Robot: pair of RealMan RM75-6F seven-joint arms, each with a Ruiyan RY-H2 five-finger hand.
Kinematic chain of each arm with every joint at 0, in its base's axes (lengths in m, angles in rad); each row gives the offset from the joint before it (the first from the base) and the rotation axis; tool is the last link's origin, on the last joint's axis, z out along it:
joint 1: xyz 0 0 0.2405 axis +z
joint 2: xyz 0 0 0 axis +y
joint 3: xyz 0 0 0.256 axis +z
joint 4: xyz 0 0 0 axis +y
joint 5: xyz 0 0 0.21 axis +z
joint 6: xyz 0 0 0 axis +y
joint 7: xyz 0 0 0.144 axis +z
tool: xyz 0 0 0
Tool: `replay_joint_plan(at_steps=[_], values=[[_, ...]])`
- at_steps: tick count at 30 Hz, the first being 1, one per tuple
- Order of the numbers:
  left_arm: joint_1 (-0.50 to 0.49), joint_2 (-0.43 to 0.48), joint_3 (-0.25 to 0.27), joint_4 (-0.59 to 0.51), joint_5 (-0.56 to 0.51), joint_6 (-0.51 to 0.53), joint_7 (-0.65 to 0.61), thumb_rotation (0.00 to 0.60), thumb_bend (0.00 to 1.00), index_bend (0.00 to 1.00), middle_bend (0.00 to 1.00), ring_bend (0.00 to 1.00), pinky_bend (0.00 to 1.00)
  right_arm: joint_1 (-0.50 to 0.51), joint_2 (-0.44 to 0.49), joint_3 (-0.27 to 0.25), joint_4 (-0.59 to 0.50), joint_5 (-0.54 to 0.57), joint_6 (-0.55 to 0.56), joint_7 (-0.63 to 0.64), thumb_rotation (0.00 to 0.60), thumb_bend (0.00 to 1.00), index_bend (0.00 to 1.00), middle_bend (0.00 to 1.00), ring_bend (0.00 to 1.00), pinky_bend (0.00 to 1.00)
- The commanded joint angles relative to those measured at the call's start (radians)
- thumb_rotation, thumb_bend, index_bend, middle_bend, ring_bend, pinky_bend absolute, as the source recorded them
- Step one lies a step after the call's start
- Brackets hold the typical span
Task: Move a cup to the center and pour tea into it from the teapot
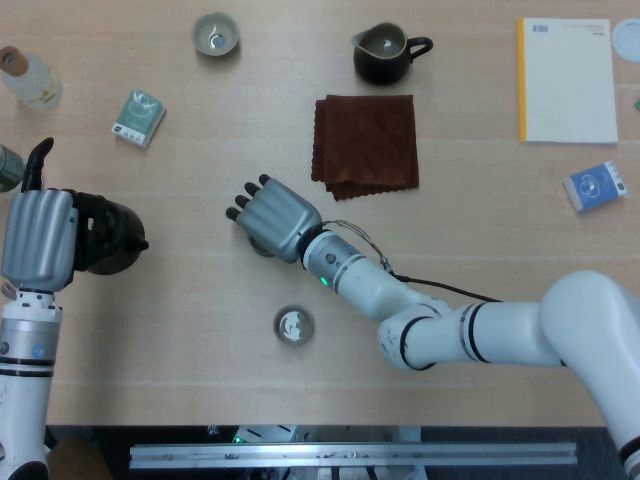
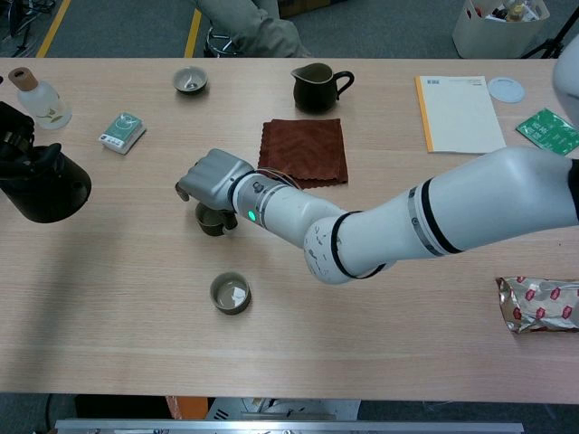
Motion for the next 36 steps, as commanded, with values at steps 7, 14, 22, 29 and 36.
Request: replay_joint_plan(at_steps=[7,14,22,29,36], values=[[-0.004,0.003,-0.002,0.002,-0.001,-0.007,0.0,0.597,0.36,0.94,1.0,0.79,0.07,-0.02,0.062,0.013,-0.066,-0.049,0.017,0.055,0.6,0.17,0.05,0.15,0.1,0.14],[-0.012,0.004,-0.004,0.01,0.001,-0.018,-0.009,0.597,0.36,0.94,1.0,0.79,0.07,-0.116,0.265,0.003,-0.237,-0.136,0.092,0.147,0.6,0.17,0.05,0.16,0.1,0.14],[-0.027,-0.016,-0.002,0.028,0.001,-0.04,-0.003,0.596,0.36,0.94,1.0,0.79,0.07,-0.247,0.509,-0.048,-0.415,-0.223,0.156,0.252,0.6,0.17,0.1,0.2,0.1,0.15],[-0.045,-0.043,-0.007,0.048,-0.016,-0.065,0.021,0.6,0.36,0.94,1.0,0.79,0.07,-0.363,0.718,-0.096,-0.54,-0.3,0.245,0.313,0.6,0.17,0.16,0.23,0.11,0.15],[-0.068,-0.079,-0.023,0.061,-0.042,-0.084,0.073,0.6,0.36,0.94,1.0,0.79,0.07,-0.462,0.877,-0.136,-0.578,-0.355,0.293,0.375,0.6,0.16,0.16,0.23,0.11,0.15]])
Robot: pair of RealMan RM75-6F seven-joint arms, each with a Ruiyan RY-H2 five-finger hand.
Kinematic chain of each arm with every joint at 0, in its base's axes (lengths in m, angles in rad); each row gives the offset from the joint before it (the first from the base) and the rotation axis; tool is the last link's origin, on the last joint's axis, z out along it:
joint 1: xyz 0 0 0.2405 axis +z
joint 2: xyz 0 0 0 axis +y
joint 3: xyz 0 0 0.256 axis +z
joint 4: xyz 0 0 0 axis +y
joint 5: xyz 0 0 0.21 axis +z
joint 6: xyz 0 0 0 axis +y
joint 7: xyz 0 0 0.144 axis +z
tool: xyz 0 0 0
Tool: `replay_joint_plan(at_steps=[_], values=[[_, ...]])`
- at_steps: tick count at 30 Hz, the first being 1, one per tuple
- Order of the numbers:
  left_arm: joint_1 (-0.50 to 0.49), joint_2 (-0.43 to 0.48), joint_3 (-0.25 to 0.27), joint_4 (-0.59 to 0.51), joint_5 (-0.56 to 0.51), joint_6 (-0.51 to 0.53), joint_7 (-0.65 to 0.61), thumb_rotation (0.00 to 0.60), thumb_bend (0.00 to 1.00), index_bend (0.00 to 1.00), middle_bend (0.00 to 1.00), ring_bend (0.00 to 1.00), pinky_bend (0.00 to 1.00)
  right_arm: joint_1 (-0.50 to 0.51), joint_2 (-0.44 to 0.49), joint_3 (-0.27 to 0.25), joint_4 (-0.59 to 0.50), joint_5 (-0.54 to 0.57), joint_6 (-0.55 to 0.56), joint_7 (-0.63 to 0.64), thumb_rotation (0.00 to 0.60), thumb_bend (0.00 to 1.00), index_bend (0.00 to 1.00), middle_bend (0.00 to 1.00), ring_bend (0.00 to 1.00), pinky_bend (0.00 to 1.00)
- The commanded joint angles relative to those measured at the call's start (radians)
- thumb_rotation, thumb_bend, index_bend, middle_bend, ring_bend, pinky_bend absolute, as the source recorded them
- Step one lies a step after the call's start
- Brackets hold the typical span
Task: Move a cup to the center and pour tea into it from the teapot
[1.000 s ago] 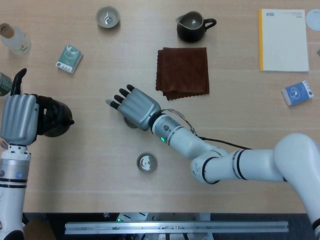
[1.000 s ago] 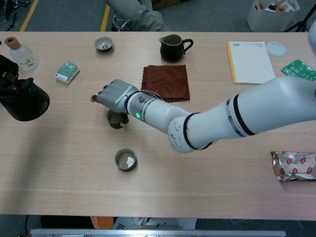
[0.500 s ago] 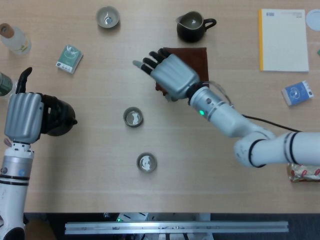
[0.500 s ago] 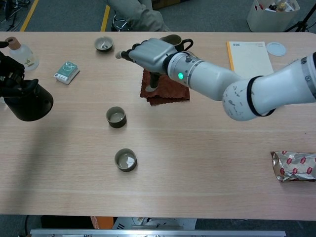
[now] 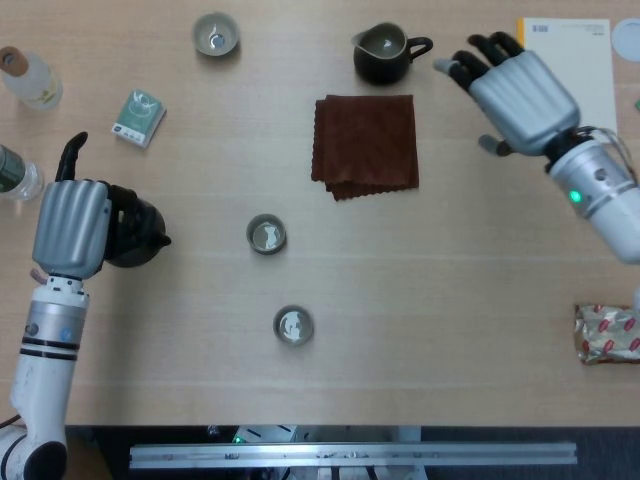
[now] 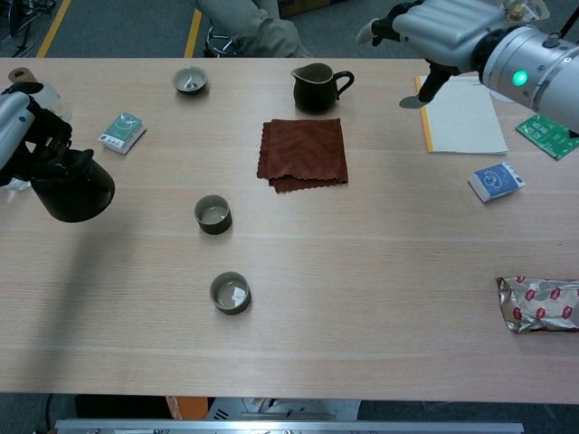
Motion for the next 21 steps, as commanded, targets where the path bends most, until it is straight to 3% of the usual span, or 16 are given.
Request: replay_joint_plan(at_steps=[1,21], values=[[-0.012,-0.018,-0.008,0.005,-0.014,-0.01,0.025,0.6,0.36,0.94,1.0,0.79,0.07,-0.056,0.069,-0.028,-0.021,-0.04,0.029,0.042,0.6,0.16,0.16,0.23,0.11,0.15],[-0.113,-0.173,-0.059,0.116,-0.083,-0.059,0.182,0.6,0.36,0.94,1.0,0.79,0.07,-0.203,0.178,-0.048,0.008,-0.149,0.052,0.161,0.6,0.16,0.16,0.23,0.11,0.15]])
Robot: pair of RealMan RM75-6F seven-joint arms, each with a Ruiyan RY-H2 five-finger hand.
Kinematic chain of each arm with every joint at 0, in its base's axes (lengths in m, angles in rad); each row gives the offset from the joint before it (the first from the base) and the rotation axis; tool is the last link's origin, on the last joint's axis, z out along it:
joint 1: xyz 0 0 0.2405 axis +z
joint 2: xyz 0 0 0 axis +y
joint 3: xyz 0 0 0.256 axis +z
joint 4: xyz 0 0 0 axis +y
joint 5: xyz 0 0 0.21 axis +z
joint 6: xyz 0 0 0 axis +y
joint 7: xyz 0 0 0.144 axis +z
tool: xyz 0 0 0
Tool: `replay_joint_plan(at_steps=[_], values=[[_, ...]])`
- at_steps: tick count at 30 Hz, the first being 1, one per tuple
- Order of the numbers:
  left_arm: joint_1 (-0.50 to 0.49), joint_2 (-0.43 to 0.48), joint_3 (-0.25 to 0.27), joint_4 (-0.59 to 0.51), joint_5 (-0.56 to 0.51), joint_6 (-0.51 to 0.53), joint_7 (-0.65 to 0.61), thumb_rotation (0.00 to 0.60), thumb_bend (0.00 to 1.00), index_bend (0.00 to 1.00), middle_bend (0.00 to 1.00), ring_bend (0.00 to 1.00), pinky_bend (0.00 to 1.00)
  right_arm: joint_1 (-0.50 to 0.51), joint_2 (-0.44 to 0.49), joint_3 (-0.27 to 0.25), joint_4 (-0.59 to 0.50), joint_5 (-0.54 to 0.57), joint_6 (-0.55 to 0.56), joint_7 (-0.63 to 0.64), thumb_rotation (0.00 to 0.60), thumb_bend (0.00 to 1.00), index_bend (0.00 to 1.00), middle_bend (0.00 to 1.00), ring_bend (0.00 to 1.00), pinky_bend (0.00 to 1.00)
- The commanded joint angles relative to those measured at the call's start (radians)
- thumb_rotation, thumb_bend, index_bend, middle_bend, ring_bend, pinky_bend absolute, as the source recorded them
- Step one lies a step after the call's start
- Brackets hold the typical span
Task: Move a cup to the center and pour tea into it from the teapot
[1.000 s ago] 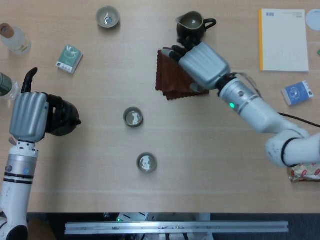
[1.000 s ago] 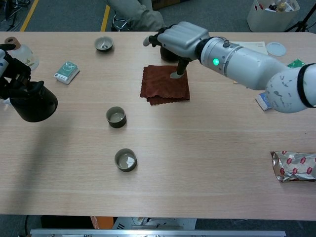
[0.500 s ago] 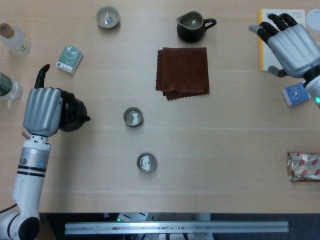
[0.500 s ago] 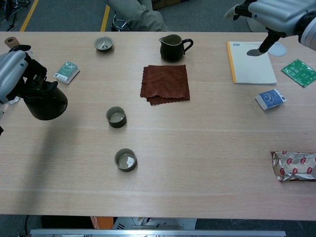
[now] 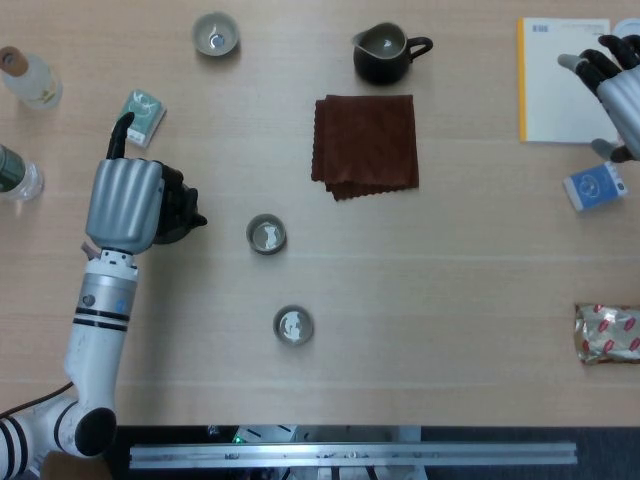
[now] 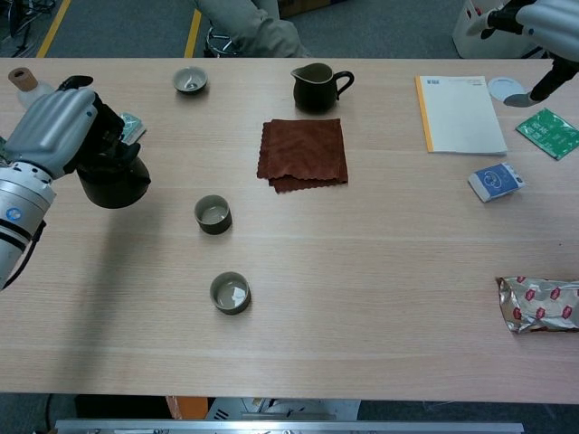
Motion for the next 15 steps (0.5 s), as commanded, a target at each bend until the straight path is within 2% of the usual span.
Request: replay_joint_plan(at_steps=[1,15], values=[[-0.012,-0.019,-0.002,0.018,-0.009,-0.008,0.013,0.6,0.36,0.94,1.0,0.79,0.07,-0.014,0.008,0.003,0.006,-0.003,0.001,0.009,0.6,0.16,0.16,0.23,0.11,0.15],[-0.048,-0.109,0.004,0.111,-0.005,-0.004,0.057,0.6,0.36,0.94,1.0,0.79,0.07,-0.067,0.008,0.015,0.063,-0.009,-0.017,0.035,0.6,0.17,0.16,0.23,0.11,0.15]])
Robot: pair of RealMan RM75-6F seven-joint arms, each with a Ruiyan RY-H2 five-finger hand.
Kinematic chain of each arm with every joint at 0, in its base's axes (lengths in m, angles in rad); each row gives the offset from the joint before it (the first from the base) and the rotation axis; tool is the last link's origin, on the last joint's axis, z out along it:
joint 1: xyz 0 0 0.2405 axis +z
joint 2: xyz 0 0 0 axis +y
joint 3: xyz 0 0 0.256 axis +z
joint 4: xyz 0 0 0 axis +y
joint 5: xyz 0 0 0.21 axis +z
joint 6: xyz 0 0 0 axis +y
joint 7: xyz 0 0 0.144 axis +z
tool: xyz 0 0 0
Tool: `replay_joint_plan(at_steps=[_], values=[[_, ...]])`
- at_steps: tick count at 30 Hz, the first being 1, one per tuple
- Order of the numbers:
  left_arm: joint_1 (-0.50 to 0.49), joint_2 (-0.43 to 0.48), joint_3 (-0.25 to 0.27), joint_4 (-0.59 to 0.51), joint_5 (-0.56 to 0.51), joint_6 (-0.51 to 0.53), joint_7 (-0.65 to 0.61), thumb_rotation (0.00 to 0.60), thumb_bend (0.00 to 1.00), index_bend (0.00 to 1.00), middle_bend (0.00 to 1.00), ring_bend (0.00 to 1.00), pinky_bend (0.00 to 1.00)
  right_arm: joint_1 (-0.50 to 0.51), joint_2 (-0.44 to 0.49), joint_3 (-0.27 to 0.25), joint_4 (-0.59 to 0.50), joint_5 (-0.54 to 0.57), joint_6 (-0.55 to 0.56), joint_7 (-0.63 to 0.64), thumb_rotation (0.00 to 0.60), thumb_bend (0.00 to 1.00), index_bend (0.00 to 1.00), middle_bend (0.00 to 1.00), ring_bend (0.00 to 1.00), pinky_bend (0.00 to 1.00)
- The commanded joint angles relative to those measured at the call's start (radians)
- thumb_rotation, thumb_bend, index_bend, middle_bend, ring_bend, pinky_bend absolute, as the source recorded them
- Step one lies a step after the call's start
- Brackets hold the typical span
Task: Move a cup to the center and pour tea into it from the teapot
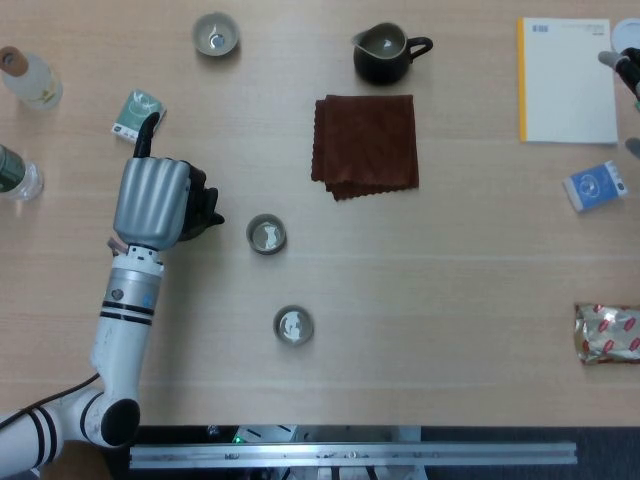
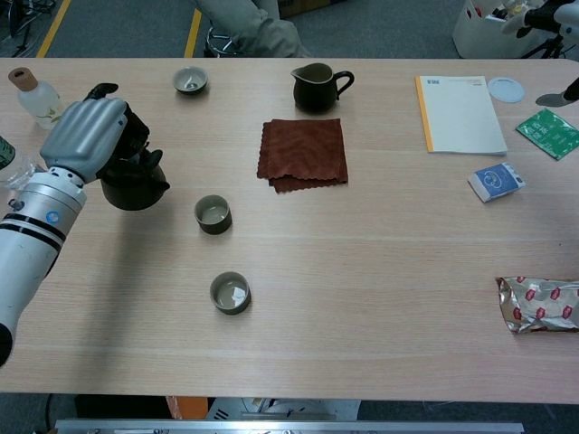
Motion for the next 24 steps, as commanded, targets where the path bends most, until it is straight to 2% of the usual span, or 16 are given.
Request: replay_joint_plan(at_steps=[1,24], values=[[-0.008,-0.016,0.004,0.013,0.005,0.0,0.013,0.6,0.36,0.94,1.0,0.79,0.07,-0.009,-0.005,0.004,0.012,0.002,-0.008,0.009,0.6,0.16,0.16,0.23,0.11,0.15],[-0.063,-0.109,0.023,0.117,0.067,0.017,0.1,0.6,0.36,0.94,1.0,0.79,0.07,-0.071,-0.001,0.04,0.05,-0.026,-0.014,0.101,0.6,0.16,0.16,0.23,0.11,0.15]])
